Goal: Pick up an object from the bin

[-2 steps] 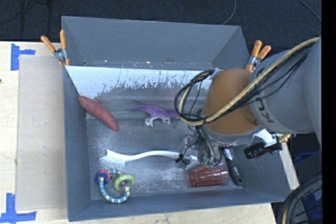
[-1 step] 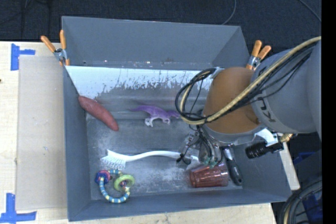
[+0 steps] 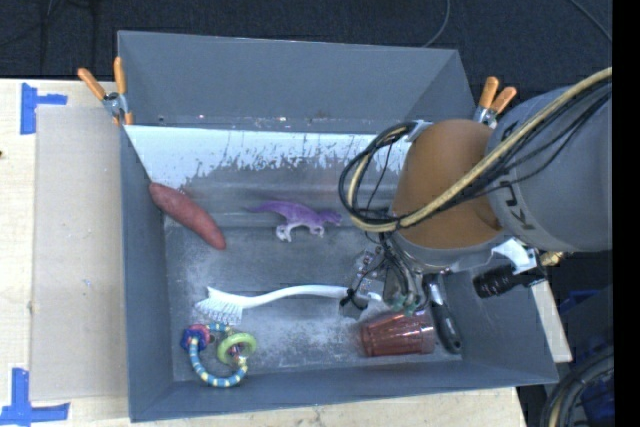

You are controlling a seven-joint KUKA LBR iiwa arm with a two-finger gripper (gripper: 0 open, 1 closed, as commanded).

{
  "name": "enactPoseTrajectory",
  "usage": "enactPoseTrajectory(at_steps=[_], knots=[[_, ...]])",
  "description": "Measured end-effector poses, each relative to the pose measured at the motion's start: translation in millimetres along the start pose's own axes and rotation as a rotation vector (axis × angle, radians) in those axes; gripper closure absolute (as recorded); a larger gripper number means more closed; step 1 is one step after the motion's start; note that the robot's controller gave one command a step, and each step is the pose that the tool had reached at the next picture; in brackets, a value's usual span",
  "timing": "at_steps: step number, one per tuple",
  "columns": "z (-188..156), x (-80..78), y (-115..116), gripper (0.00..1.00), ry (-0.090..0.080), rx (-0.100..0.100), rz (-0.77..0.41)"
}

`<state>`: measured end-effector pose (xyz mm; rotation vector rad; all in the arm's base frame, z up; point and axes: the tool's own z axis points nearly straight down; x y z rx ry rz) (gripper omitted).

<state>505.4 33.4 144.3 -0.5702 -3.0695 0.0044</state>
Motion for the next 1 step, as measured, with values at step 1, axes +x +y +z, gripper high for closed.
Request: enactPoseTrajectory(at_steps=[1], knots=[[-16.7,-0.7,0.3,1.0,-0.004,-0.002,-0.001]])
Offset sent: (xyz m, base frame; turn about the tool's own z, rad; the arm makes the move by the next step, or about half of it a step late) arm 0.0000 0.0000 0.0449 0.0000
